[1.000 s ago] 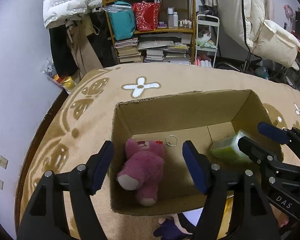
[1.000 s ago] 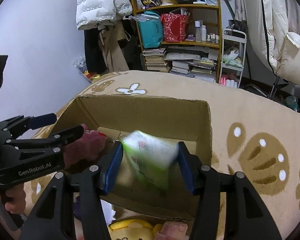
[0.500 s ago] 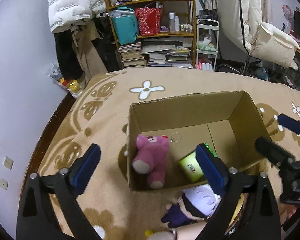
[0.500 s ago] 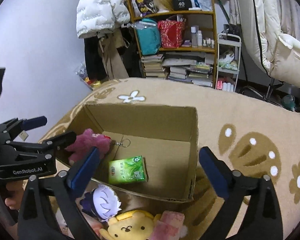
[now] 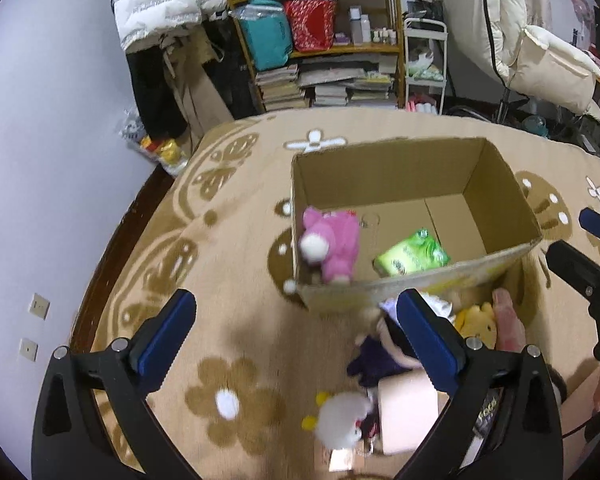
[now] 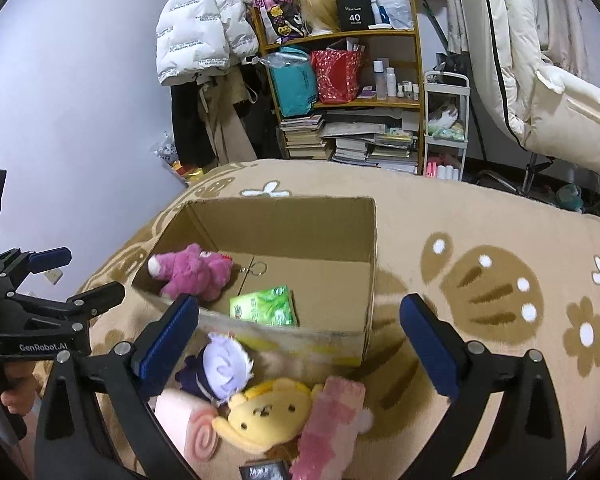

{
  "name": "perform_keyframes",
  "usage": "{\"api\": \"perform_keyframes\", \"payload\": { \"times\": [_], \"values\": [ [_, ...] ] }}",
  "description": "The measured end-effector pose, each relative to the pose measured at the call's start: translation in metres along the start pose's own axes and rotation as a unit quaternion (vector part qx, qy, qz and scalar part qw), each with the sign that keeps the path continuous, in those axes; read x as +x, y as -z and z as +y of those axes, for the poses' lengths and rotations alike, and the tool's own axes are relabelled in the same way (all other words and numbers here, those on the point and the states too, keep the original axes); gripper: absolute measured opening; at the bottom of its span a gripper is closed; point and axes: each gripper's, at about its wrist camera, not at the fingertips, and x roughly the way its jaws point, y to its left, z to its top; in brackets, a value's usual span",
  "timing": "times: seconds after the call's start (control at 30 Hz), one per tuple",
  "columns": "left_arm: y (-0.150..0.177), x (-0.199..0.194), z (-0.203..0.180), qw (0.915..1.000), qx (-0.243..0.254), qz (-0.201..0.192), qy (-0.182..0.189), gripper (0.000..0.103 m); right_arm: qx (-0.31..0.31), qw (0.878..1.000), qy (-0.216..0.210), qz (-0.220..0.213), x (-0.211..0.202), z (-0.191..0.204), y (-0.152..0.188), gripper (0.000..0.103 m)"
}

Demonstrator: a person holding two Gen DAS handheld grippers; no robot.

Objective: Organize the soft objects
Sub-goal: 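Move both grippers back to the pile beside the box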

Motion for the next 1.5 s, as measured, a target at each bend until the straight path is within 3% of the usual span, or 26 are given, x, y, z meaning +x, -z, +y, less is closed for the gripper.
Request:
{"api": "perform_keyframes", "payload": {
  "times": [0.27,0.7,0.87,1.2,1.5],
  "values": [
    [0.021,-0.007,0.008,0.9993,-0.024,0.03,-0.002,0.1,-0.004,1.0,-0.006,0.016,-0.013,0.005,0.024,0.103],
    [0.045,-0.007,0.011,0.9975,-0.017,0.064,-0.024,0.1,0.003,0.999,-0.006,0.032,-0.025,0.008,0.045,0.103],
    [0.051,0.011,0.017,0.9928,-0.037,0.113,-0.01,0.1,0.009,0.999,-0.004,0.039,-0.024,0.005,0.051,0.103],
    [0.056,0.042,0.019,0.9838,-0.059,0.169,0.004,0.1,0.023,0.996,0.021,0.082,-0.002,-0.007,0.065,0.103],
    [0.066,0.071,0.01,0.9723,-0.048,0.229,0.003,0.1,0.083,0.987,0.015,0.138,0.031,-0.031,0.081,0.076]
  ]
}}
